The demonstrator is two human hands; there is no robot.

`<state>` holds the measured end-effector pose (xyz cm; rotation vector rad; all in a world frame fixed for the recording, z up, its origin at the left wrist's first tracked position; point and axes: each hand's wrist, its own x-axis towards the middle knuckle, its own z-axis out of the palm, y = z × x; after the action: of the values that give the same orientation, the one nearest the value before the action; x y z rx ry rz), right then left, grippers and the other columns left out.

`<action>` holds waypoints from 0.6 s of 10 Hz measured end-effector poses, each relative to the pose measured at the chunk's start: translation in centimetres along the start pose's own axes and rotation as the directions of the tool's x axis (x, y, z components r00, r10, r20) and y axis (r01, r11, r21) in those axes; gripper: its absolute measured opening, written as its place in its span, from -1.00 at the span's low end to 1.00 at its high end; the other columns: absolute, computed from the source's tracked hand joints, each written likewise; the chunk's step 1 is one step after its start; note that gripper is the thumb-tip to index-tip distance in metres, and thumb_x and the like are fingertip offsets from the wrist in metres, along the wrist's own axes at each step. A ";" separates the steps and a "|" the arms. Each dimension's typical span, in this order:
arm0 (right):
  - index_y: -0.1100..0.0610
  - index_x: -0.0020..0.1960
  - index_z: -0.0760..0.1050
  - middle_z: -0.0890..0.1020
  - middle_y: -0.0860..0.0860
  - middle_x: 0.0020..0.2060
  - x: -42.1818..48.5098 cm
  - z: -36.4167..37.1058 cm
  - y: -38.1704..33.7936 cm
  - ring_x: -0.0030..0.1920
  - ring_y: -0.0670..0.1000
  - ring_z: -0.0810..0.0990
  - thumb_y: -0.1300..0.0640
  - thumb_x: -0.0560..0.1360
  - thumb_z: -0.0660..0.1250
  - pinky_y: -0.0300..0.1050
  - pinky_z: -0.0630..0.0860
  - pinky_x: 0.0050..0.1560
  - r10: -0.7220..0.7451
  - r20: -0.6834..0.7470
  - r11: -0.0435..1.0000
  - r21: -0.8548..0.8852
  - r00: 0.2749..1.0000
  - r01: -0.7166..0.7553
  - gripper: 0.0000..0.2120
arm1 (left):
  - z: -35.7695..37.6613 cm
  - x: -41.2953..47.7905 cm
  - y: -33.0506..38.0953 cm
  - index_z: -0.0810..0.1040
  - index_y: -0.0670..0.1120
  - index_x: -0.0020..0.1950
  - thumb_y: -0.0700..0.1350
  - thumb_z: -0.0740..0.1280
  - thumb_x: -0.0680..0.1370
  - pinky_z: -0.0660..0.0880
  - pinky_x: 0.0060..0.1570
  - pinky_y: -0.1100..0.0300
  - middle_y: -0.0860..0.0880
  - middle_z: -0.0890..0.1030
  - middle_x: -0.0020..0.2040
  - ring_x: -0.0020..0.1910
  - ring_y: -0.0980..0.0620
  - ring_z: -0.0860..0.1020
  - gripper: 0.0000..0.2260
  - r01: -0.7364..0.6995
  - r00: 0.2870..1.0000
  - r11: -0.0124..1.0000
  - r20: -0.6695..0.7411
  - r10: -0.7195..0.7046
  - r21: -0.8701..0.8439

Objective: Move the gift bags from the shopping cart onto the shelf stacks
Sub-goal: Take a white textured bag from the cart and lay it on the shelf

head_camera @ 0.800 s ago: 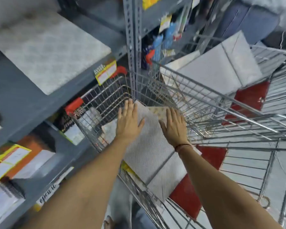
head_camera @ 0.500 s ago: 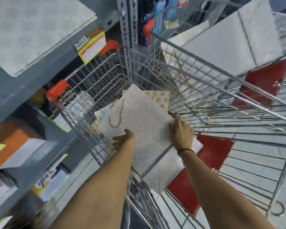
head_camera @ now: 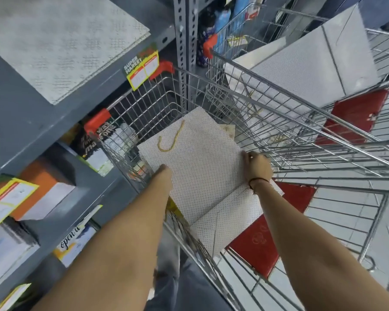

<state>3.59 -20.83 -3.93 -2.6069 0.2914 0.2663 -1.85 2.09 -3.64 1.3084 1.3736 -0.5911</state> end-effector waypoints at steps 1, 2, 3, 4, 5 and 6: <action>0.23 -0.04 0.58 0.65 0.20 -0.14 -0.4 -0.9 -1.1 -0.06 0.20 0.60 -0.05 0.57 0.15 -0.12 0.35 -0.24 0.039 0.036 0.999 0.022 0.999 -0.040 -0.62 | -1.9 0.7 0.0 0.34 -0.20 0.41 -0.02 0.01 0.55 0.44 0.29 0.01 -0.16 0.46 0.37 0.33 -0.14 0.46 -0.51 0.105 0.985 0.993 -0.128 -0.112 -0.053; 0.22 0.00 0.59 0.66 0.17 -0.14 -0.8 -2.4 -2.2 -0.07 0.18 0.62 -0.07 0.56 0.16 -0.11 0.40 -0.22 0.060 0.032 0.998 0.035 0.998 -0.061 -0.61 | -3.8 -1.1 0.4 0.40 -0.18 0.32 0.11 0.13 0.48 0.43 0.17 0.03 -0.13 0.51 0.29 0.24 -0.16 0.48 -0.48 -0.055 0.997 0.992 -0.049 0.061 0.116; 0.25 0.03 0.58 0.64 0.19 -0.12 -0.6 -5.0 -3.1 -0.11 0.14 0.59 -0.03 0.56 0.17 -0.14 0.39 -0.19 0.059 0.061 0.998 0.000 0.996 -0.059 -0.63 | -4.3 -5.8 1.3 0.40 -0.19 0.28 0.07 0.20 0.54 0.37 -0.01 0.11 -0.07 0.47 0.12 0.10 -0.10 0.47 -0.58 -0.238 0.971 0.970 -0.010 0.239 0.046; 0.28 0.01 0.58 0.63 0.20 -0.10 -0.6 -7.3 -3.9 -0.03 0.18 0.61 -0.04 0.55 0.19 -0.10 0.48 -0.10 0.064 0.086 0.998 -0.023 0.994 -0.062 -0.61 | -5.2 -7.7 2.3 0.45 -0.18 0.25 0.07 0.25 0.52 0.42 -0.02 0.12 -0.12 0.54 0.20 0.00 -0.09 0.47 -0.58 -0.361 0.932 0.931 -0.010 0.362 0.053; 0.28 -0.05 0.59 0.66 0.26 -0.07 -1.9 -9.1 -5.1 -0.03 0.22 0.62 -0.05 0.52 0.21 0.01 0.54 0.04 0.056 0.033 0.998 0.013 0.998 -0.057 -0.61 | -6.2 -9.8 2.9 0.43 -0.25 0.30 0.04 0.25 0.54 0.44 0.07 0.08 -0.20 0.52 0.28 0.13 -0.15 0.52 -0.55 -0.462 0.886 0.887 -0.038 0.462 -0.001; 0.27 -0.05 0.59 0.66 0.26 -0.07 -3.6 -10.4 -6.4 -0.01 0.24 0.61 -0.03 0.54 0.18 0.04 0.52 0.04 0.035 -0.047 0.996 0.079 0.998 -0.031 -0.62 | -7.0 -12.4 3.4 0.40 -0.31 0.31 0.05 0.18 0.59 0.42 0.22 0.02 -0.24 0.49 0.32 0.25 -0.21 0.49 -0.52 -0.569 0.818 0.822 -0.085 0.568 0.020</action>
<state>3.14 -20.04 8.79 -2.5354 0.3547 0.1992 -3.79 4.71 10.60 1.6613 0.9678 -0.1148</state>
